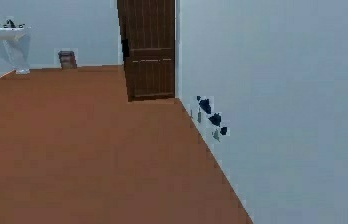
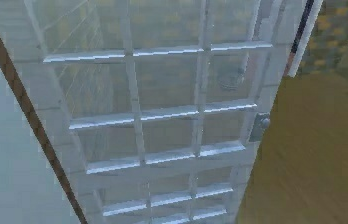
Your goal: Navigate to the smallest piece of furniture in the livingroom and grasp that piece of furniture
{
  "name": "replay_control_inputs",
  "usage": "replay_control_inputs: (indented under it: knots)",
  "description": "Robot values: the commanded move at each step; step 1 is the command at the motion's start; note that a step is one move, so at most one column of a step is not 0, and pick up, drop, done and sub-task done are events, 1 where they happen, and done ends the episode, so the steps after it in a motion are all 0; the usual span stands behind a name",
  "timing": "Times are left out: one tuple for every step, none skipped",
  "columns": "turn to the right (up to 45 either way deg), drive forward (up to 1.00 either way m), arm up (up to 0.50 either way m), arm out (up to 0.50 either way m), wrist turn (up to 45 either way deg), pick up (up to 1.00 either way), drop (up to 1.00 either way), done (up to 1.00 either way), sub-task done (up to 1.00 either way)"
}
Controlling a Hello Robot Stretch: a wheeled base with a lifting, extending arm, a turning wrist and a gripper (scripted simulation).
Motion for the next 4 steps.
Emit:
replay_control_inputs:
  knots:
    - [0.0, 0.15, 0.0, 0.0, 0.0, 0.0, 0.0, 0.0, 0.0]
    - [-9.0, 0.0, 0.0, 0.0, 0.0, 0.0, 0.0, 0.0, 0.0]
    - [0.0, 0.3, 0.0, 0.0, 0.0, 0.0, 0.0, 0.0, 0.0]
    - [-12.0, 0.0, 0.0, 0.0, 0.0, 0.0, 0.0, 0.0, 0.0]
